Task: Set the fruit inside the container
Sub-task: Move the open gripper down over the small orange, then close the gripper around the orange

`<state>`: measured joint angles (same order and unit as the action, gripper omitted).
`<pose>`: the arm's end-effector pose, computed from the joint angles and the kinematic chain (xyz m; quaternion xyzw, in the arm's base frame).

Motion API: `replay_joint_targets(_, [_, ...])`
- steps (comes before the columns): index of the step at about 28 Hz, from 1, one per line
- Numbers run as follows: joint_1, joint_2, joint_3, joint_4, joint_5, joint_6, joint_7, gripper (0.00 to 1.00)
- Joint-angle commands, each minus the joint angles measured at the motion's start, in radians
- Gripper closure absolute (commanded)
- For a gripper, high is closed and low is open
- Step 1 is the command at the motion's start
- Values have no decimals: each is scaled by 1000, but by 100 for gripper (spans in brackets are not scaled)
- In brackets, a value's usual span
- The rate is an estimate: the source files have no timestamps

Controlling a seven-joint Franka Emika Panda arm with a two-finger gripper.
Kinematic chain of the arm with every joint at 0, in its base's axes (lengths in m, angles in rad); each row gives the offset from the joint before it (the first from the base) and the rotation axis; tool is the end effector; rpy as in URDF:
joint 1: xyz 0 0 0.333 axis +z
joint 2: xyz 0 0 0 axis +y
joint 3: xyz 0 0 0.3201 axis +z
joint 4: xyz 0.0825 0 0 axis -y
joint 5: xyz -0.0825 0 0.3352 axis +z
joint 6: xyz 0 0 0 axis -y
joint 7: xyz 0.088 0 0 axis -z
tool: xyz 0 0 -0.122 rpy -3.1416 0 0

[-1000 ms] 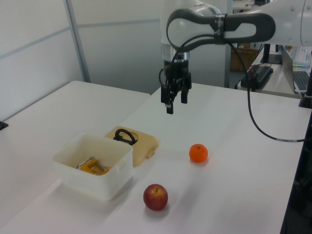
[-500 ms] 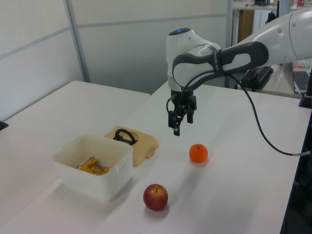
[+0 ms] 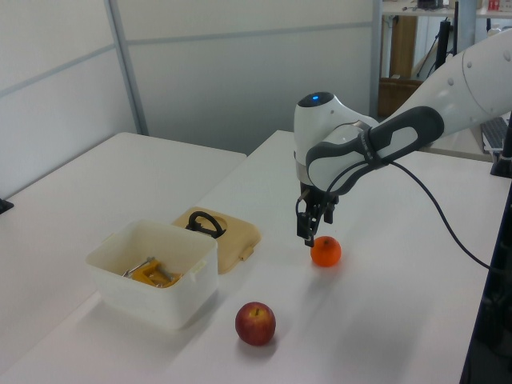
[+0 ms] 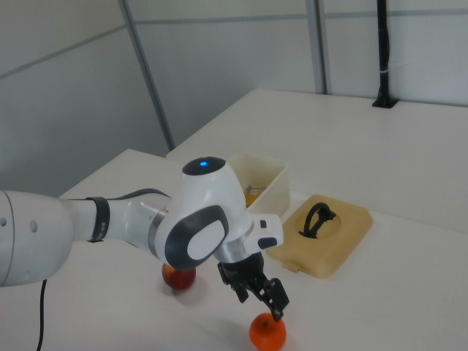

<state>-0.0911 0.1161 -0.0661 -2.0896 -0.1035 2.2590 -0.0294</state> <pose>0.5252 -0.0866 0.3922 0.9981 -0.0317 0.0224 0.0469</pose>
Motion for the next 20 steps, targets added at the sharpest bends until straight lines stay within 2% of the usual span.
replay_joint_targets(1, [-19, 13, -6, -41, -45, 62, -6, 0])
replay_joint_targets(7, [-25, 48, -6, -66, -84, 109, 0, 0])
replay_joint_targets(13, [-16, 92, -4, -67, -163, 145, 98, 0])
replay_joint_targets(16, [-15, 97, -3, -66, -176, 148, 118, 1])
replay_joint_targets(17, [-15, 100, -3, -66, -177, 148, 118, 9])
replay_joint_targets(18, [-15, 102, -3, -64, -177, 148, 118, 22])
replay_joint_targets(20, [-15, 102, -3, -61, -176, 148, 121, 64])
